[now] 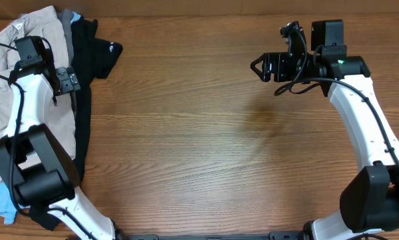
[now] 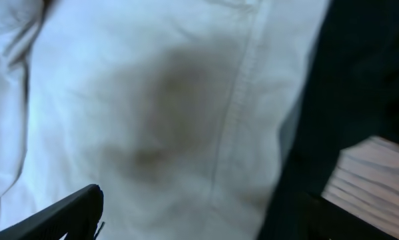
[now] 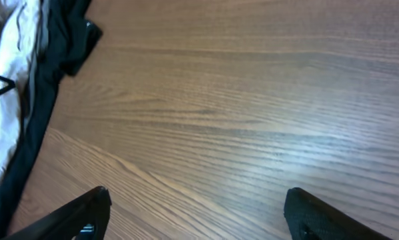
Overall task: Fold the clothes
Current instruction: 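Reach the left gripper to the beige shorts on the clothes pile and grasp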
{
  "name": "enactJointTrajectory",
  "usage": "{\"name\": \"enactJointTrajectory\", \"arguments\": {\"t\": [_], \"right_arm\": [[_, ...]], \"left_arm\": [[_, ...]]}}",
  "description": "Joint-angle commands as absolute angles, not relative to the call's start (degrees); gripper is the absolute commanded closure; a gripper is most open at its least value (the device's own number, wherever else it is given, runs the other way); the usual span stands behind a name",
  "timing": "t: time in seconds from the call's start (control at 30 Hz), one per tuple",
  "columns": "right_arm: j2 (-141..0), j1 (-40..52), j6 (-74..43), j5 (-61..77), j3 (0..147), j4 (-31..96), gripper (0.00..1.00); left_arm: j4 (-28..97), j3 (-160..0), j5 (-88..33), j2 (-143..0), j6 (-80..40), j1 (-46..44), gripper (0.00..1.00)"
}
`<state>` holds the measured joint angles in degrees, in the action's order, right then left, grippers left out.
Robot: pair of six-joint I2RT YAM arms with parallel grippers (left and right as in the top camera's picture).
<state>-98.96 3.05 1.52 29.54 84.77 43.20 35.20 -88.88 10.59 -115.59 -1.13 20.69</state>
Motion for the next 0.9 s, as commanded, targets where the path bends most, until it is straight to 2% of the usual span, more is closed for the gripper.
{"name": "enactJointTrajectory", "arguments": {"t": [0.0, 0.07, 0.13, 0.17, 0.2, 0.27, 0.4, 0.47, 0.57, 0.6, 0.63, 0.73, 0.87], "right_arm": [[-99.13, 3.25, 1.76, 28.97, 85.73, 43.72, 0.16], [-99.13, 3.25, 1.76, 28.97, 85.71, 43.92, 0.22], [-99.13, 3.25, 1.76, 28.95, 85.71, 43.86, 0.24], [-99.13, 3.25, 1.76, 28.97, 85.71, 43.86, 0.24], [-99.13, 3.25, 1.76, 28.97, 85.71, 43.86, 0.23], [-99.13, 3.25, 1.76, 28.97, 85.71, 43.83, 0.23], [-99.13, 3.25, 1.76, 28.97, 85.71, 43.83, 0.24], [-99.13, 3.25, 1.76, 28.97, 85.71, 43.86, 0.24], [-99.13, 3.25, 1.76, 28.97, 85.71, 43.86, 0.24], [-99.13, 3.25, 1.74, 28.97, 85.71, 43.86, 0.24], [-99.13, 3.25, 1.74, 28.99, 85.73, 43.86, 0.23], [-99.13, 3.25, 1.76, 28.99, 85.73, 43.86, 0.24], [-99.13, 3.18, 1.74, 29.02, 85.73, 43.83, 0.30]], "left_arm": [[33.61, -89.95, 11.35, -119.09, -1.08, 20.88, 0.07], [32.75, -89.95, 11.29, -120.62, -1.13, 20.84, 0.08], [32.53, -89.95, 11.31, -121.08, -1.28, 20.82, 0.21], [32.36, -90.00, 11.38, -121.05, -1.28, 20.82, 0.44], [32.42, -90.24, 11.40, -121.01, -1.28, 20.82, 0.52], [32.91, -90.91, 11.44, -120.97, -1.37, 20.82, 0.61], [36.34, -94.37, 11.35, -120.97, -2.42, 20.47, 0.61], [38.04, -96.38, 11.35, -120.95, -2.42, 20.14, 0.56], [41.28, -100.12, 11.33, -120.95, -2.42, 19.38, 0.57], [42.74, -101.56, 11.27, -120.97, -2.42, 18.98, 0.83], [43.35, -102.15, 11.29, -120.97, -2.42, 18.65, 0.96], [45.04, -102.65, 10.90, -120.95, -2.44, 17.30, 0.96], [48.23, -103.22, 10.90, -120.95, -4.38, 14.15, 0.96]]}}
